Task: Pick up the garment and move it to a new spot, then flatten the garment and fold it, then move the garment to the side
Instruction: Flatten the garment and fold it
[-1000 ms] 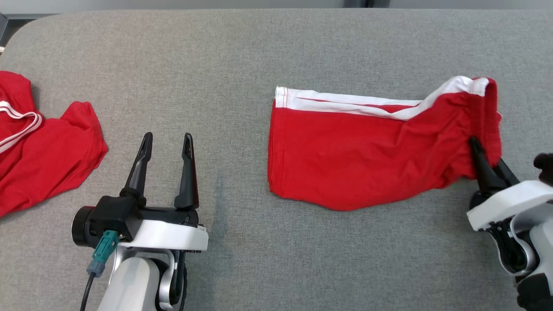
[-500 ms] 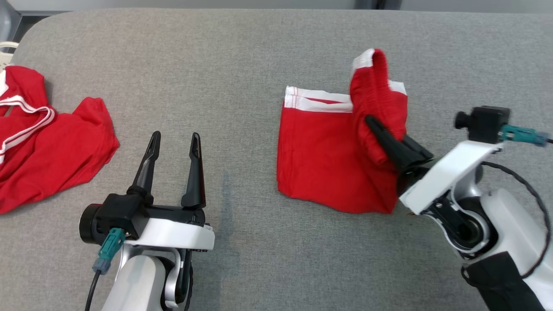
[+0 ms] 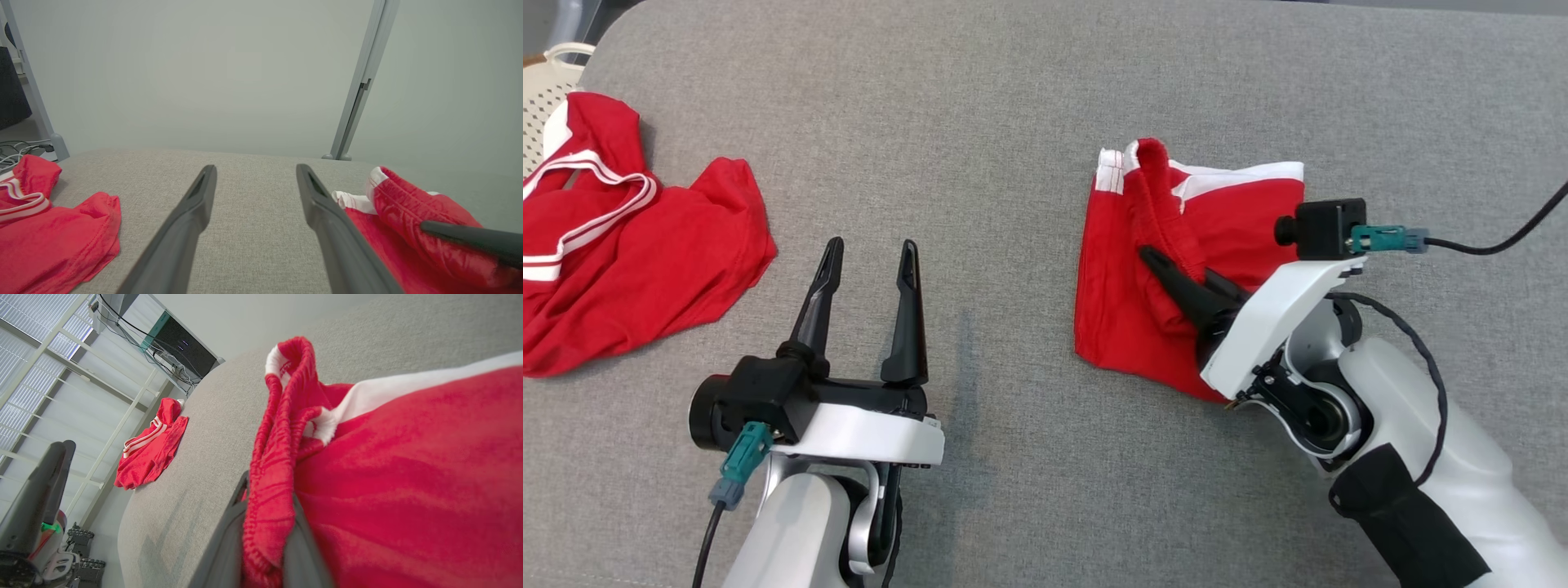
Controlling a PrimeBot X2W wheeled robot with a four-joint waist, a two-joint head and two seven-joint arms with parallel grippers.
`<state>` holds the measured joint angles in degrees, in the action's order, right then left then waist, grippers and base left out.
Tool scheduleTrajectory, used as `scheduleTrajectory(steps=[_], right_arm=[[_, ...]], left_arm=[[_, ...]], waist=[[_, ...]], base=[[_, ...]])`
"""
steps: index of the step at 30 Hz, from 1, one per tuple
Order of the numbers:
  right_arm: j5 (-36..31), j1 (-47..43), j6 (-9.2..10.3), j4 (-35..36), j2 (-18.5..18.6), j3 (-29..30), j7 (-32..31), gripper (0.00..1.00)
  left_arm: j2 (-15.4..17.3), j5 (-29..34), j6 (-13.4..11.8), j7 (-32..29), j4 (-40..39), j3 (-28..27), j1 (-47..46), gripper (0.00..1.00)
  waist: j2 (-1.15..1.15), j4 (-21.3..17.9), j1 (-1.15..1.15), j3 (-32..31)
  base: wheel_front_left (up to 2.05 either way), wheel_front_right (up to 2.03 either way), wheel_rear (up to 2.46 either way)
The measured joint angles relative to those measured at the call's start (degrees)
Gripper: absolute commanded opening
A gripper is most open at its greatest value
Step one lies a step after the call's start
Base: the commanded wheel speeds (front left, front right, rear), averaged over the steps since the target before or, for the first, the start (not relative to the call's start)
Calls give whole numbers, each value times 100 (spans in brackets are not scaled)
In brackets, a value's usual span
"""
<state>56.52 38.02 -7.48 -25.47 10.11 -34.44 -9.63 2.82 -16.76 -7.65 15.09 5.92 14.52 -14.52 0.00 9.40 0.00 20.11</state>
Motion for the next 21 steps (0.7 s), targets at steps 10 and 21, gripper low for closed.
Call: scheduleTrajectory(steps=[10, 21], right_arm=[[-15, 165, 0, 299, 149, -627, 822, 100], [-709, -208, 0, 391, 655, -10, 2251, 100]], left_arm=[[-2, -5, -32, 0, 23, 3, -13, 100], [-2, 59, 2, 0, 140, -105, 48, 100]], waist=[[0, -120, 0, -57], [0, -368, 0, -259]], base=[[0, 0, 0], [0, 0, 0]])
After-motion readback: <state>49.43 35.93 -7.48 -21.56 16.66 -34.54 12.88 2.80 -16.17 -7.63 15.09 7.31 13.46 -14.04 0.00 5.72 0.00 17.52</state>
